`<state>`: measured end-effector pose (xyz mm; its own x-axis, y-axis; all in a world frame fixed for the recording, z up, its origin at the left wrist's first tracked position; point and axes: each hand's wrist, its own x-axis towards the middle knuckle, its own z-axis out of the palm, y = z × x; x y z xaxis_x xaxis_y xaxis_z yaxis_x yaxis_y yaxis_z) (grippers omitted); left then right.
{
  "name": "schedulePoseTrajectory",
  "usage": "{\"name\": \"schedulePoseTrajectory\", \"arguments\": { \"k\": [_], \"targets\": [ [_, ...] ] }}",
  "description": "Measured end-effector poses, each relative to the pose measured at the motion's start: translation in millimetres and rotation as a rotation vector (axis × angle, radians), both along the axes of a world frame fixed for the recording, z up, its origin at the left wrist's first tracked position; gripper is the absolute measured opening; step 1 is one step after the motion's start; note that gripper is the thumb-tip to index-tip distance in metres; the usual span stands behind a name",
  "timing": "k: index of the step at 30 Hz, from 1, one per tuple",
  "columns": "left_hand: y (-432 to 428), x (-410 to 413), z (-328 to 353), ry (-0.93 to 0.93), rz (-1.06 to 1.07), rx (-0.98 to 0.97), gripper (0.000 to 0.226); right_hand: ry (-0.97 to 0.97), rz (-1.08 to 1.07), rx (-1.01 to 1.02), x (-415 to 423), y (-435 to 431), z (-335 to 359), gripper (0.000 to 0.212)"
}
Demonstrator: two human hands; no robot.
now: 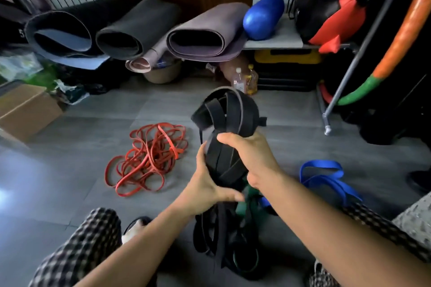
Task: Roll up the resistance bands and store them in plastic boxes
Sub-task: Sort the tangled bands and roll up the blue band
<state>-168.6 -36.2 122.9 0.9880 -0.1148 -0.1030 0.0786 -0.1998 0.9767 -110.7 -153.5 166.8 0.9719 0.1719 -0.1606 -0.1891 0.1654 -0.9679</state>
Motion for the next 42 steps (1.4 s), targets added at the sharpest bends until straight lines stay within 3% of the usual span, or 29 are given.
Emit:
{"name": "schedulePoseTrajectory", "arguments": {
  "k": [3,5,7,10,14,17,19,22,26,30,32,34,36,39,42],
  "targets": [
    [-4,14,-1,-0.005,0.216,-0.128,0.105,0.161,0.031,0.014,8,18,-1,0.007],
    [2,22,0,-0.025,0.312,-0.172,0.081,0.202,0.161,0.091,20,21,3,0.010],
    [10,29,8,-0.036,0.398,-0.259,0.062,0.214,0.331,0.165,31,17,7,0.029],
    [29,39,21,-0.020,0.454,-0.361,0.040,0.245,0.467,0.005,48,5,-2,0.065],
    [55,45,29,0.071,0.518,-0.505,0.036,0.275,0.366,-0.137,61,-8,-21,0.044],
    [59,42,37,0.149,0.532,-0.650,0.036,0.036,0.606,-0.625,55,-8,-37,0.031],
    [61,39,42,0.213,0.525,-0.716,0.025,-0.081,0.805,-0.907,50,-6,-62,0.059],
    [61,34,50,0.236,0.489,-0.759,0.034,-0.251,0.889,-1.177,37,-2,-100,0.084],
    [70,27,54,0.205,0.430,-0.806,0.034,-0.315,0.766,-1.263,35,-2,-118,0.080],
    [85,21,61,0.177,0.391,-0.765,0.025,-0.300,0.789,-1.337,43,-5,-114,0.040],
    [97,23,61,0.142,0.403,-0.668,0.016,-0.272,0.809,-1.325,44,-6,-102,0.037],
    [110,27,52,0.120,0.428,-0.511,0.040,-0.214,0.730,-1.223,49,-10,-85,0.039],
    [114,28,38,0.197,0.454,-0.413,0.048,-0.139,0.608,-1.050,57,-18,-62,0.041],
    [107,26,18,0.341,0.482,-0.331,0.031,-0.119,0.392,-0.769,64,-29,-28,0.034],
    [103,25,0,0.413,0.534,-0.240,0.020,-0.219,0.097,-0.588,70,-45,-2,0.026]
  ]
}}
